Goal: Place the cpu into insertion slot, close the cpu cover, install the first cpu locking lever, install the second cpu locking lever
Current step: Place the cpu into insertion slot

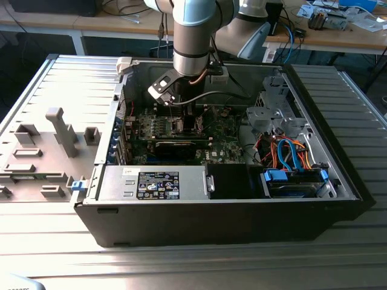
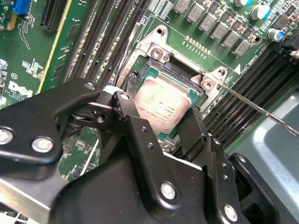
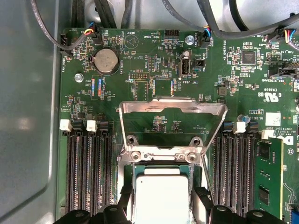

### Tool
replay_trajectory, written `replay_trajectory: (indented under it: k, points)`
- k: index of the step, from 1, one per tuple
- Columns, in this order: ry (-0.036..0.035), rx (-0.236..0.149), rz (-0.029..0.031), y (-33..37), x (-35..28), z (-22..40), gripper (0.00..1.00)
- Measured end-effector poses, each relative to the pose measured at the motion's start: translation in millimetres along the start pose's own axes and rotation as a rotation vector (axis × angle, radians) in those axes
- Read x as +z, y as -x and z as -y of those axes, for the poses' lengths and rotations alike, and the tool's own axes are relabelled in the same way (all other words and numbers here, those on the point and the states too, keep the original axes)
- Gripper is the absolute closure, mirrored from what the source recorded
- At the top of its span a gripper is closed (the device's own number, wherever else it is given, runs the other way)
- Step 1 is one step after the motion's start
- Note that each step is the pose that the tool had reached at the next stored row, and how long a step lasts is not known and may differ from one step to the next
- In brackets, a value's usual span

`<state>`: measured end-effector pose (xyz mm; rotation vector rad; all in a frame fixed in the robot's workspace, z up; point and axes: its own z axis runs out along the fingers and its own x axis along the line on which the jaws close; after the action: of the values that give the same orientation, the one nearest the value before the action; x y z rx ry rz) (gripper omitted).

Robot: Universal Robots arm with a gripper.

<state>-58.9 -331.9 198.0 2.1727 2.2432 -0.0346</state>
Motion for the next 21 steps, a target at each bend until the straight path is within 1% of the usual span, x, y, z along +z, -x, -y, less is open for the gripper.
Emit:
replay_trajectory:
  k: [8, 16, 17, 18, 21]
  points:
    - [0.0001, -0.001, 0.0002, 0.1, 0.0, -1.9, 0.38]
    - [0.0000, -0.001, 0.0002, 0.1, 0.0, -2.2, 0.38]
    - [-0.0003, -0.001, -0.0002, 0.0, 0.0, -2.2, 0.40]
    - [-0.0001, -0.001, 0.0003, 0.1, -0.1, -2.3, 0.45]
    - [0.0000, -0.001, 0.0003, 0.1, 0.0, -2.5, 0.45]
